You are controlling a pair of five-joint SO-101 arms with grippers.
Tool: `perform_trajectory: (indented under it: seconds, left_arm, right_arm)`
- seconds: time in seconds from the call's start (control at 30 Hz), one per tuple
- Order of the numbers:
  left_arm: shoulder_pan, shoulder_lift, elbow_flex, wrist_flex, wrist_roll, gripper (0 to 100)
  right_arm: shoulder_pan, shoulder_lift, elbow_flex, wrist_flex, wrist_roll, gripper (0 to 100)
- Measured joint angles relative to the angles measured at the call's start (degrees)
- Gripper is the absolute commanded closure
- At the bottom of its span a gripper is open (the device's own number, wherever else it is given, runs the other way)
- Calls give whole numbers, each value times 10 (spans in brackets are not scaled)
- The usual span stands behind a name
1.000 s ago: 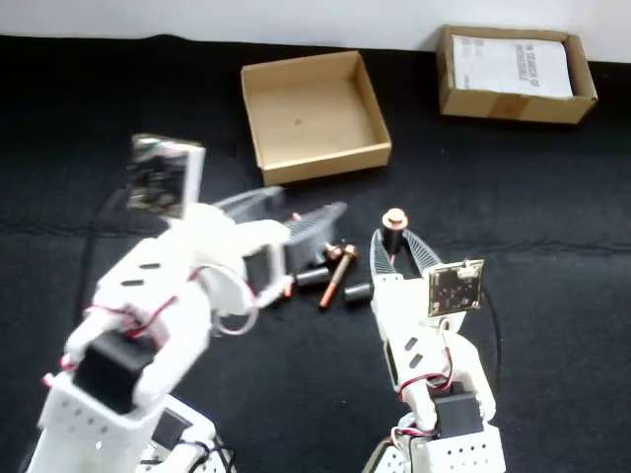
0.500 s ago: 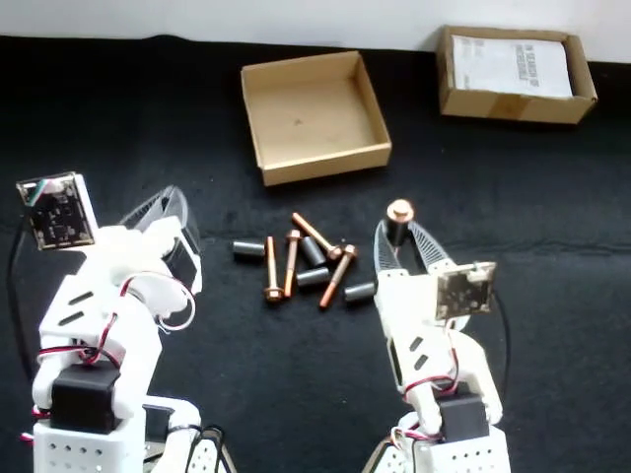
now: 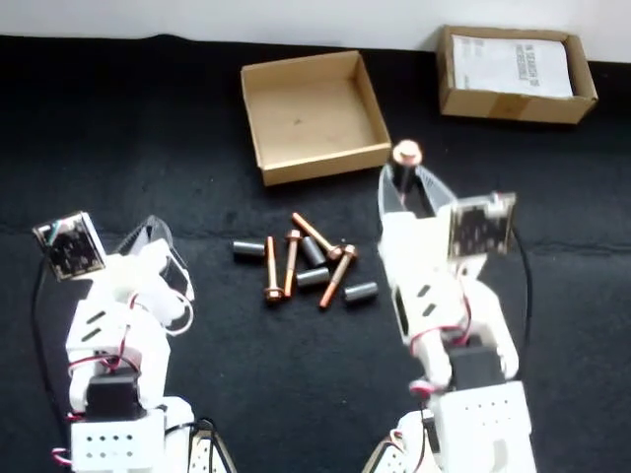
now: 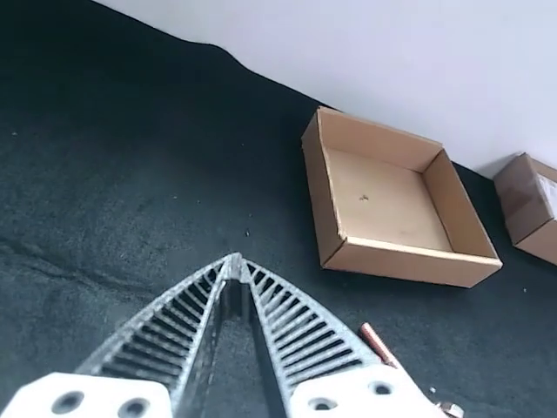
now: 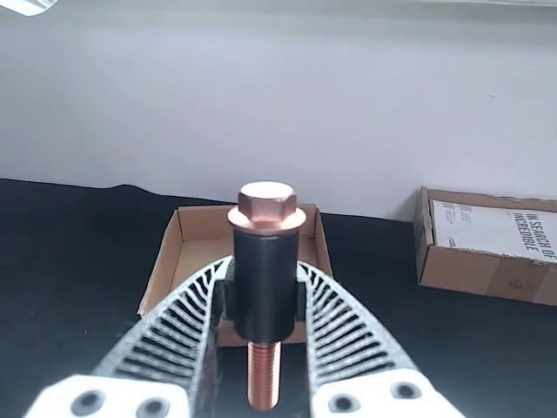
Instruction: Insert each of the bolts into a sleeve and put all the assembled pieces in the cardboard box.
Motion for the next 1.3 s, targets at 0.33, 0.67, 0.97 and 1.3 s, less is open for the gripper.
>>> perform_trajectory:
  seconds: [0.33,0.67,0.97,1.3]
  left_arm:
    - [-16,-99,104,-1,0,986]
    - [-19,-100,155,-3,0,986]
    - [-19,-100,155,45,0,983]
    - [-19,-100,155,51,0,983]
  right_arm:
    - [0,269,-193,-47,0,992]
    - [0,536,-449,-47,0,992]
    - [0,796,-682,-47,0,992]
    - [0,1068,-927,-17,0,992]
